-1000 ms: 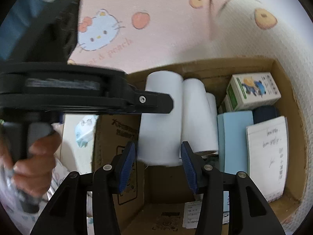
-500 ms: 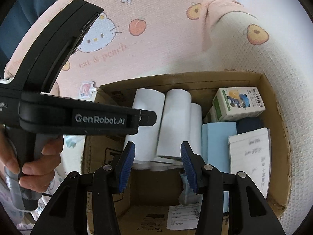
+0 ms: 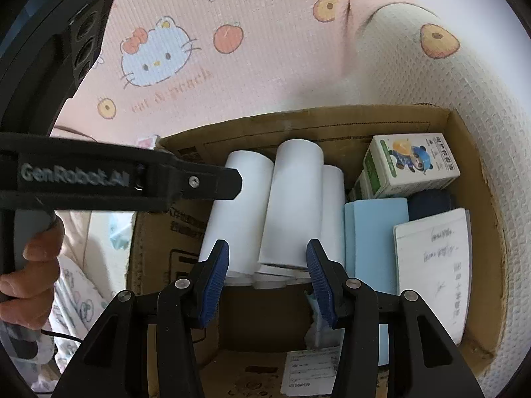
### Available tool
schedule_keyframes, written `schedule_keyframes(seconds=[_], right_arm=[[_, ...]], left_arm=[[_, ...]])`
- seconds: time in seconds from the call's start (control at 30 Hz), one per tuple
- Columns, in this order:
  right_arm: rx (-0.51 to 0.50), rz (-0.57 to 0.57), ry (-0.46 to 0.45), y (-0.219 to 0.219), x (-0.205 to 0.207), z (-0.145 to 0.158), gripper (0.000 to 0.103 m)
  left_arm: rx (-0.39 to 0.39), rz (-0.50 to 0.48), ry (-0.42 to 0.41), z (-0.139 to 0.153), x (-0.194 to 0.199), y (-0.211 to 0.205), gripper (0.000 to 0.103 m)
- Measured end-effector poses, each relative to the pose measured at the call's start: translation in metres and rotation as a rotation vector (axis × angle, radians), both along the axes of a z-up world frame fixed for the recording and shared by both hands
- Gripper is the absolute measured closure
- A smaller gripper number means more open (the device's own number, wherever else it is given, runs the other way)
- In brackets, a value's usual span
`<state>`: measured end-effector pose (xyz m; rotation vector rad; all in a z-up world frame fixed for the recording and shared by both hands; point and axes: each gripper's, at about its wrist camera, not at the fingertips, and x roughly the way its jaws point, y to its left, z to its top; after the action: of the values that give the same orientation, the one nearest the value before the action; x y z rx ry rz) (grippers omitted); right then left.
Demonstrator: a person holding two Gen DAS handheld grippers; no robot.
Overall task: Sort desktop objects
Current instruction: 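Withdraw both open grippers up out of the box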
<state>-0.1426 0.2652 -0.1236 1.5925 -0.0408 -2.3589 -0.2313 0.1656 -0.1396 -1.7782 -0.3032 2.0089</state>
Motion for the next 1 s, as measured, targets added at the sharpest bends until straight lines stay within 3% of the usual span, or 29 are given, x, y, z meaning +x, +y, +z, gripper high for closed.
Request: schedule_keyframes(seconds=[0.13,0.3,0.43,0.63,0.93,1.0], right_arm=[[0.029,0.016,0.008,0.001,0.008,-0.003,0.057],[0.018,0.029,-0.01,0.003,0.014,-0.002,0.058],[0.004,0.019,-0.009,0.012,0.006,-0.008,0.065],[-0.019,0.014,-0.029,0.019,0.001,-0.019,0.066],[0.015,0.035,0.031,0.016,0.008,-0.017,0.065],[0.002,0.029,0.075,0.018,0.017,-0.006,0.065]], left_arm=[[0.025,-0.017,-0.015,-0.001,0.007,-0.001,0.071],[0.0,-0.064,-0.035,-0.013,0.016,0.009,0.077],[-0.032,-0.069,-0.017,-0.016,0.016,0.011,0.077],[-0.024,-0.042,-0.024,-0.019,0.011,0.006,0.077],[-0.007,0.004,-0.004,-0.016,0.016,0.001,0.075],[0.021,-0.001,0.019,-0.008,0.019,-0.002,0.066]])
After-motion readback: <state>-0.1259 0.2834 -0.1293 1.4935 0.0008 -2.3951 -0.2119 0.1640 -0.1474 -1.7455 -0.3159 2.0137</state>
